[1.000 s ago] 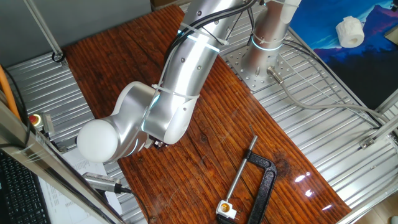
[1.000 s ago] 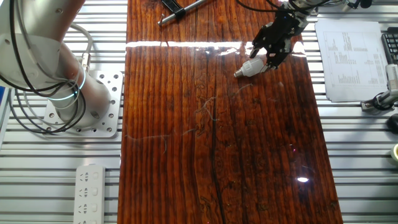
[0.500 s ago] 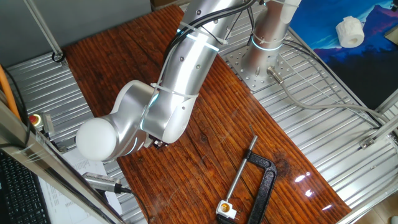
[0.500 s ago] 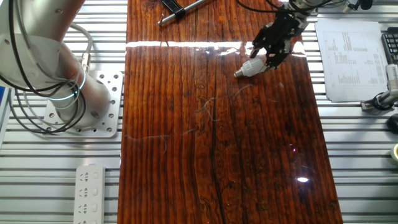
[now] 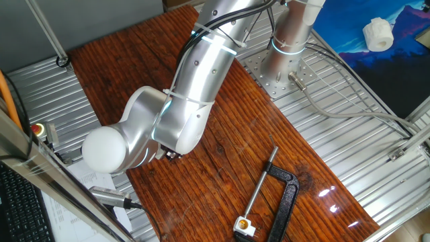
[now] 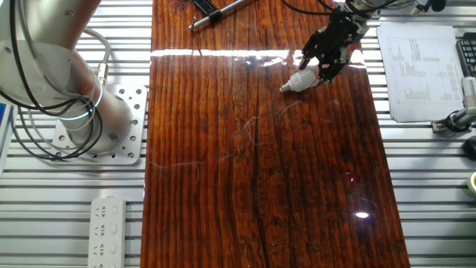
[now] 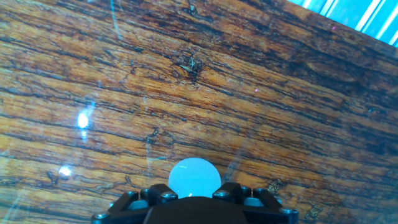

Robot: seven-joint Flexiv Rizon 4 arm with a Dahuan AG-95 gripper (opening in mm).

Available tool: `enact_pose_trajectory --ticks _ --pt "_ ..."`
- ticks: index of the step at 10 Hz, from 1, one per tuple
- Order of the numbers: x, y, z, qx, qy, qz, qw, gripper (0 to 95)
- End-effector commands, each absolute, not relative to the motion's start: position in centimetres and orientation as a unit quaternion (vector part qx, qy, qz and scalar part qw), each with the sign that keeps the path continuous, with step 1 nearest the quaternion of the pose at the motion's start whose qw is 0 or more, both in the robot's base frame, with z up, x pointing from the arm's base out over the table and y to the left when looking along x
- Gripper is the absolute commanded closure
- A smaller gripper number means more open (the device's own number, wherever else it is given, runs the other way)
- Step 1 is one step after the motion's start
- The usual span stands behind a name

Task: Install the light bulb by rotating it

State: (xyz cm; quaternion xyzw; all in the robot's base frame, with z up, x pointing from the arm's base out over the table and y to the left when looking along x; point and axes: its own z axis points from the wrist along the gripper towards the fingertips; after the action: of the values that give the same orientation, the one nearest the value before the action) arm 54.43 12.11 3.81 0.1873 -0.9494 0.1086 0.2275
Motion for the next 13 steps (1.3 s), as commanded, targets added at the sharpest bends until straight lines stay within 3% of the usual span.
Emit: enact_pose_trajectory --ticks 1,6,7,13 --pt "54.46 12.15 3.79 0.186 -0.95 0.107 0.226 57.0" --pt "54.47 12.15 3.79 0.189 -0.951 0.1 0.222 57.0" --pt "54.47 12.15 3.79 0.19 -0.951 0.1 0.221 38.0" --pt "54.82 12.22 3.94 0.194 -0.952 0.096 0.219 38.0"
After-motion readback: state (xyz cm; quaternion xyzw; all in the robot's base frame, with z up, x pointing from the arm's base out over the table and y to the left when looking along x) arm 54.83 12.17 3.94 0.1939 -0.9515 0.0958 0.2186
